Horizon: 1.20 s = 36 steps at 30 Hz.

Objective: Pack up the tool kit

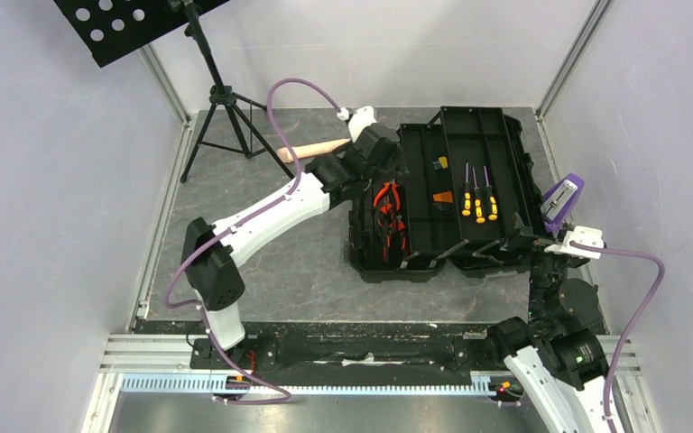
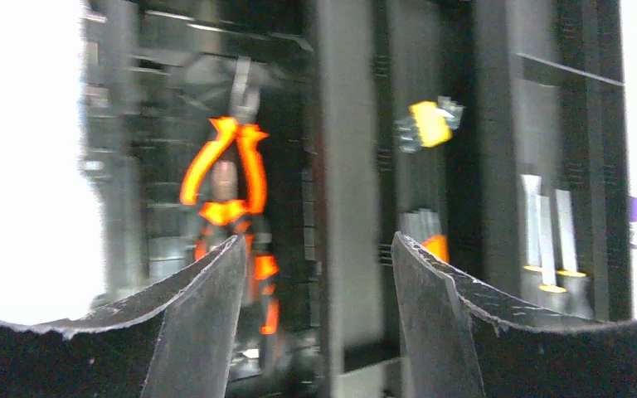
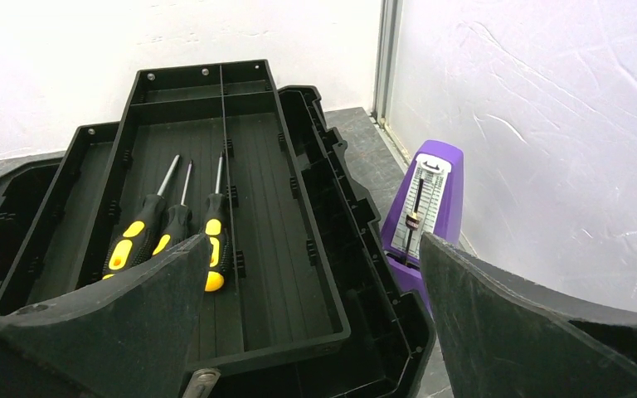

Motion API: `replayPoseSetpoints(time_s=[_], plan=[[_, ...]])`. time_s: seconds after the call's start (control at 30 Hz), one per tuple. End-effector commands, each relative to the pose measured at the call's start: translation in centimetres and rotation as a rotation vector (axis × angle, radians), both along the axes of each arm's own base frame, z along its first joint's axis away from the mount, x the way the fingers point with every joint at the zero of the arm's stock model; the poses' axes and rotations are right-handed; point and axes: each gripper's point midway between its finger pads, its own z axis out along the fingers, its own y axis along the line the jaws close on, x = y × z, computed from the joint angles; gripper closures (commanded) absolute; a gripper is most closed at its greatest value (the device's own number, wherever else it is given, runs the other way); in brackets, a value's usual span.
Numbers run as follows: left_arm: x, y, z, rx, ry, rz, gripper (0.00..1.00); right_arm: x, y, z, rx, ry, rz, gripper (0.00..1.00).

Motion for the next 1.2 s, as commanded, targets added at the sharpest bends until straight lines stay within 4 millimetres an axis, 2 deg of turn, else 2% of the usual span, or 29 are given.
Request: replayPoseSetpoints(time_s=[0.0, 0.13, 0.27, 0.47, 0.6, 0.67, 0.77, 0.87, 0.97, 1.03, 1.13, 1.17], plan=[[0.8, 9.0, -2.0, 0.351, -0.018, 0.130, 0.29, -0.8, -0.5, 1.9, 0.018, -0.049, -0.012, 0.02], [0.8, 11.5, -6.5, 0.441, 0.095, 0.105, 0.28, -0.5, 0.0, 2.3, 0.012, -0.039, 0.013, 0.02], [1.1, 11.9, -9.8, 0.472, 0.178, 0.066, 0.28, 0.3, 1.1, 3.1, -0.015, 0.019, 0.064, 0.02], [2.0, 10.8, -12.7, 0.486, 0.225, 0.025, 0.28, 2.4, 2.7, 3.4, -0.025, 0.158, 0.102, 0.02], [2.2, 10.2, -14.1, 0.474, 0.251, -0.004, 0.31, 4.8, 3.9, 4.3, -0.022, 0.259, 0.106, 0.01], [2.3, 10.4, -14.9, 0.472, 0.267, -0.002, 0.36, 6.1, 4.2, 5.2, -0.040, 0.312, 0.089, 0.02], [2.1, 11.7, -15.9, 0.455, 0.304, 0.030, 0.46, 8.4, 4.6, 6.3, -0.081, 0.388, 0.063, 0.02], [1.7, 13.6, -17.0, 0.441, 0.327, 0.064, 0.57, 10.3, 4.2, 7.8, -0.095, 0.412, 0.025, 0.02], [1.1, 15.4, -17.6, 0.423, 0.348, 0.094, 0.64, 12.5, 3.1, 8.0, -0.067, 0.442, 0.021, 0.01], [0.6, 16.6, -18.0, 0.426, 0.362, 0.111, 0.65, 13.8, 1.8, 7.8, -0.074, 0.476, 0.017, 0.01], [-0.2, 18.4, -18.6, 0.426, 0.383, 0.137, 0.66, 15.5, 0.4, 6.4, -0.077, 0.549, 0.026, 0.01], [-0.6, 19.0, -18.8, 0.430, 0.391, 0.142, 0.67, 16.0, -0.2, 5.6, -0.067, 0.576, 0.040, 0.05]])
